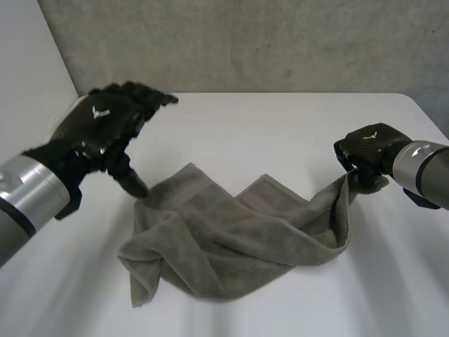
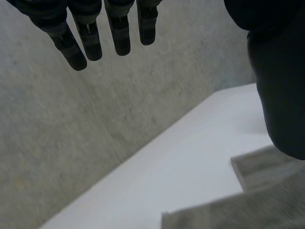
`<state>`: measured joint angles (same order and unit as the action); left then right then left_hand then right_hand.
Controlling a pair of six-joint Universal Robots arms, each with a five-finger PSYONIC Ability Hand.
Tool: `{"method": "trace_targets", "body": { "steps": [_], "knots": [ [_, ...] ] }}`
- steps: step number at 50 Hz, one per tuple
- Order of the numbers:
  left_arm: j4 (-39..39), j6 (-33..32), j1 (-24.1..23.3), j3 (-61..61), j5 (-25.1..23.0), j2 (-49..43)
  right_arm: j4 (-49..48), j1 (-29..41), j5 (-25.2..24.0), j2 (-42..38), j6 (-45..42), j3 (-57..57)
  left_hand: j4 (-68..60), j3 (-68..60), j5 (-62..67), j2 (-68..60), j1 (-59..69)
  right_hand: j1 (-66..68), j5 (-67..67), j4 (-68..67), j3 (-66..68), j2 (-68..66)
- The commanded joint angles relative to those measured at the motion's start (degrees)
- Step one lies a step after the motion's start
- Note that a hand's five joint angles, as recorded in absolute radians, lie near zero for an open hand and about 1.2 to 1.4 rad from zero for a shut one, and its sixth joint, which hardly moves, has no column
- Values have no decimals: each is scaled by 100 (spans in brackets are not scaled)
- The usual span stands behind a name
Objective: Fold the towel.
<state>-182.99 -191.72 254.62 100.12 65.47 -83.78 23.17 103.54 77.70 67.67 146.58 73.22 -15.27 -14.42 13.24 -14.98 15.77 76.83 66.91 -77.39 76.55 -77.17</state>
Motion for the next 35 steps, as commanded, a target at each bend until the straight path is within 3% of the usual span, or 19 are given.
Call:
{"method": "trace_targets", "body": {
  "steps": [1,6,9,14,25,35],
  "knots": [
    [-52,-6,0,-493,1,-507,-5,52,-18,-79,2,17,152,67,-949,123,-202,317,309,-261,345,-283],
    [9,-15,-228,-1474,19,-2164,-23,70,-26,-105,2,52,-905,-990,108,-934,855,317,309,-261,345,-283],
    [88,-23,-369,-1829,36,-2670,-32,70,-26,-131,2,70,-1008,-1093,211,-1038,959,317,309,-261,345,-283],
    [738,-85,-580,-3398,80,-4275,-32,70,-26,-219,2,96,-1193,-1278,396,-1222,1144,317,309,-261,345,-283],
    [800,-252,-580,-4870,423,-5570,-41,96,-26,-491,2,184,-1193,-1278,397,-1223,1144,317,309,-261,345,-283],
    [809,-1279,-571,-5213,739,-6202,-67,193,-26,-641,-7,193,-1143,-1228,346,-1172,1093,317,309,-261,345,-283]
  ]
}}
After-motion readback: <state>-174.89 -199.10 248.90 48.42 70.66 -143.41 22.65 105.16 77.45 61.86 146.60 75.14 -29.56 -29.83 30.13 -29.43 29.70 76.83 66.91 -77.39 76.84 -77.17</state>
